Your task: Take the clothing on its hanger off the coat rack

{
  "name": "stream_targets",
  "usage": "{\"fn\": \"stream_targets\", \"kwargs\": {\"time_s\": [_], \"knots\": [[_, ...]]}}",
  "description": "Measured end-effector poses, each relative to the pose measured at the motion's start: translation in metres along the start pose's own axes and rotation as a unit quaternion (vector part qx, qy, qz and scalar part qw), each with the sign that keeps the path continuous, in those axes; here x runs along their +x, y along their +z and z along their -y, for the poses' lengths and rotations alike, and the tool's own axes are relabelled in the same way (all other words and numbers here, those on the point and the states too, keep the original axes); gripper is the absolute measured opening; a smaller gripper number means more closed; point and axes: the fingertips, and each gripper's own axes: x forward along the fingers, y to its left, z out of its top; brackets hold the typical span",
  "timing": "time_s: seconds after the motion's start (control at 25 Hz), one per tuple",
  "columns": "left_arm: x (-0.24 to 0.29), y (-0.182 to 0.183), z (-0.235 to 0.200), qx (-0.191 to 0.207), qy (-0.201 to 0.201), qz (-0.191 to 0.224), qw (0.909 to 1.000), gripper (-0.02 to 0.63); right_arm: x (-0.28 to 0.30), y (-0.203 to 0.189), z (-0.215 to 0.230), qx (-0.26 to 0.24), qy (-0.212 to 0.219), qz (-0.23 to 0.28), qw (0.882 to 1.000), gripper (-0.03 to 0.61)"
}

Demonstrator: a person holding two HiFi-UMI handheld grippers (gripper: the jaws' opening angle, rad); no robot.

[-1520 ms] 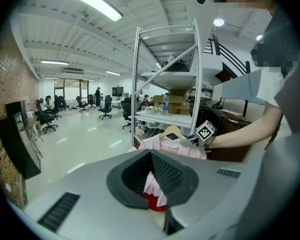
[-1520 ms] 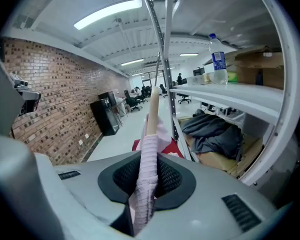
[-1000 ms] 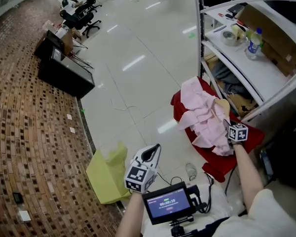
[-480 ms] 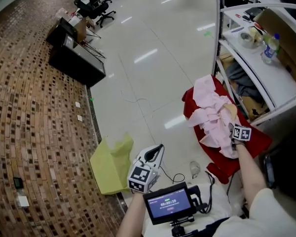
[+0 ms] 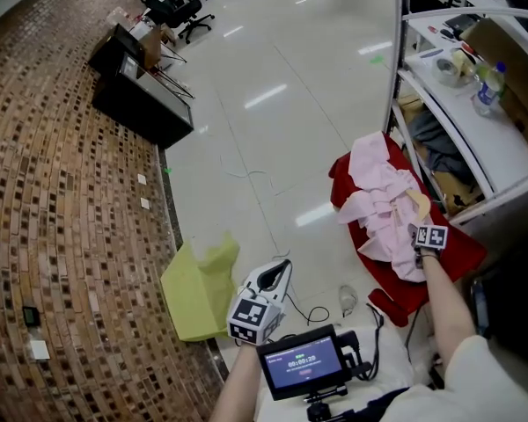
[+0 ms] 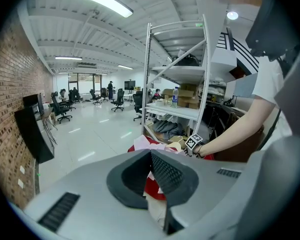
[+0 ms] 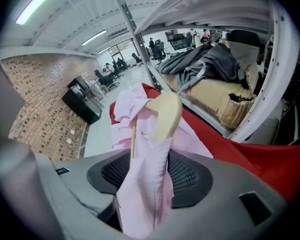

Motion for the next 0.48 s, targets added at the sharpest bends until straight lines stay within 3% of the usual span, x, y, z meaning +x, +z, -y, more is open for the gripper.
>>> {"fn": "stream_targets", "kwargs": {"time_s": [0.04,0.2,0.48], "knots": [[0.000,-0.002,0.002,-0.001,-0.002,0.000,1.0000,0.008,-0.002,-0.002,0.003,0.004,-0.004,-0.001,1.000,0.247],[-0.004,-0.006,0.011,-0.003,-0.008,0.003,1.0000,0.008,-0.024,-0.011,0.023,0.005,-0.049,0.006,0.999,0.247],[-0.032,-0.021,0.009,-0.012,-0.001,0.021,0.9997,0.008,-0.092,0.016,-0.017,-0.019,-0.022,0.087,0.996,0.262]]}}
